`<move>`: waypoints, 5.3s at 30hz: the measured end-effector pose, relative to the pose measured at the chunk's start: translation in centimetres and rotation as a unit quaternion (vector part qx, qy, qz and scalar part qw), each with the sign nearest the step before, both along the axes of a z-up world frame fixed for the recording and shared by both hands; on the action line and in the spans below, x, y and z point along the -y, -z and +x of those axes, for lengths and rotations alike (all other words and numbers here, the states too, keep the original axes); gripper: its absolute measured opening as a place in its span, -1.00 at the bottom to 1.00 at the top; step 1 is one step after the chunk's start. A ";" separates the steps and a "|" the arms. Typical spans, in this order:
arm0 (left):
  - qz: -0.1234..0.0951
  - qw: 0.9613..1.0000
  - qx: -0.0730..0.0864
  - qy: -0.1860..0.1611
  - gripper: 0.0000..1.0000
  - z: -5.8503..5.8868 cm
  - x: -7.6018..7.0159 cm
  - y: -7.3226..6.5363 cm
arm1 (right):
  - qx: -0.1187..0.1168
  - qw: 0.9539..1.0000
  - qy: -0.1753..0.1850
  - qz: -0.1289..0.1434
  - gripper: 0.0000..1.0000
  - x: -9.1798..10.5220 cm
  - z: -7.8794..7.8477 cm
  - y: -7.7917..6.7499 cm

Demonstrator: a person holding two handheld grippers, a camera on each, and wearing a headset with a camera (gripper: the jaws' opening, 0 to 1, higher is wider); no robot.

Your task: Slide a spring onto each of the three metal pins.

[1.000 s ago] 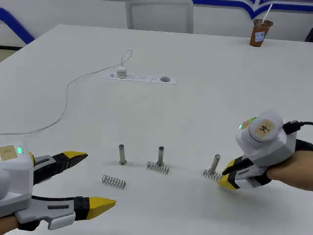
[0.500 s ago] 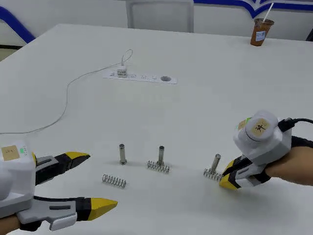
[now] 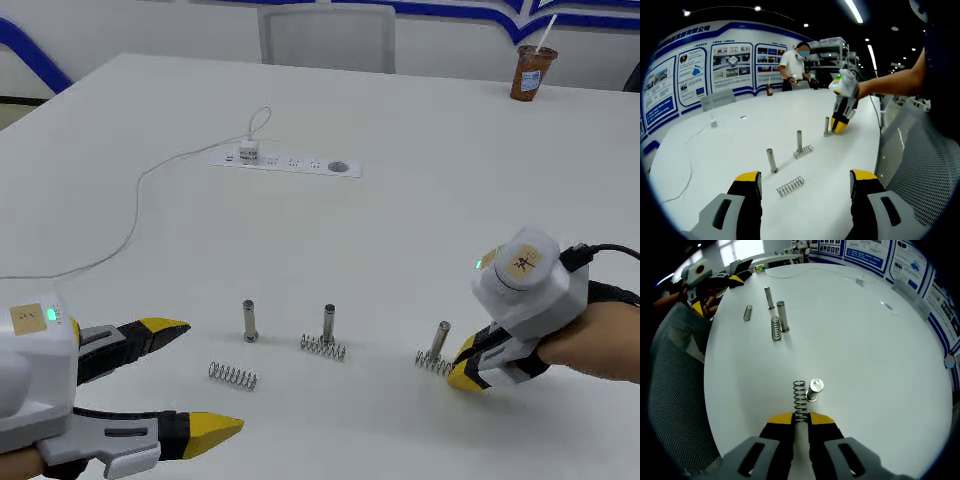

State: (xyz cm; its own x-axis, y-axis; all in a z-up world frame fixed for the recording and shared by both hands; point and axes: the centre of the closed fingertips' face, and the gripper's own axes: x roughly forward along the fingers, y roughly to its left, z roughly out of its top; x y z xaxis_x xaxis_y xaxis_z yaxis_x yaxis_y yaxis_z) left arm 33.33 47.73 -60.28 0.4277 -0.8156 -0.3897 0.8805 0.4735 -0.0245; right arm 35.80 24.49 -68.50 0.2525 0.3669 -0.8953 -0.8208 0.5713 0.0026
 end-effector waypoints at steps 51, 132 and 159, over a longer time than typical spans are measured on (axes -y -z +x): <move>0.044 0.985 0.027 0.162 0.05 -1.3 7.9 -0.2 | 0.020 0.992 -0.125 0.010 -0.77 -9.3 -3.1 -5.1; 0.074 0.972 0.053 0.216 -0.79 -1.9 10.1 1.5 | 0.059 0.976 -0.204 0.049 -0.69 -15.0 -4.6 -9.3; 0.066 0.974 0.051 0.212 -0.63 -2.0 10.2 1.0 | 0.052 0.978 -0.196 0.046 -0.76 -14.6 -4.5 -9.4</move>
State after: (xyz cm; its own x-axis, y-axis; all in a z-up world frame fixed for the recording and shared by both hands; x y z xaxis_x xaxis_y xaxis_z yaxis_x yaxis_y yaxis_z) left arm 31.30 37.49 -61.28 0.1055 -0.8733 -0.4756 0.9922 0.0604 0.1091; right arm 31.34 39.06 -59.14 0.1641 0.5313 -0.8311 -0.9753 0.2135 -0.0561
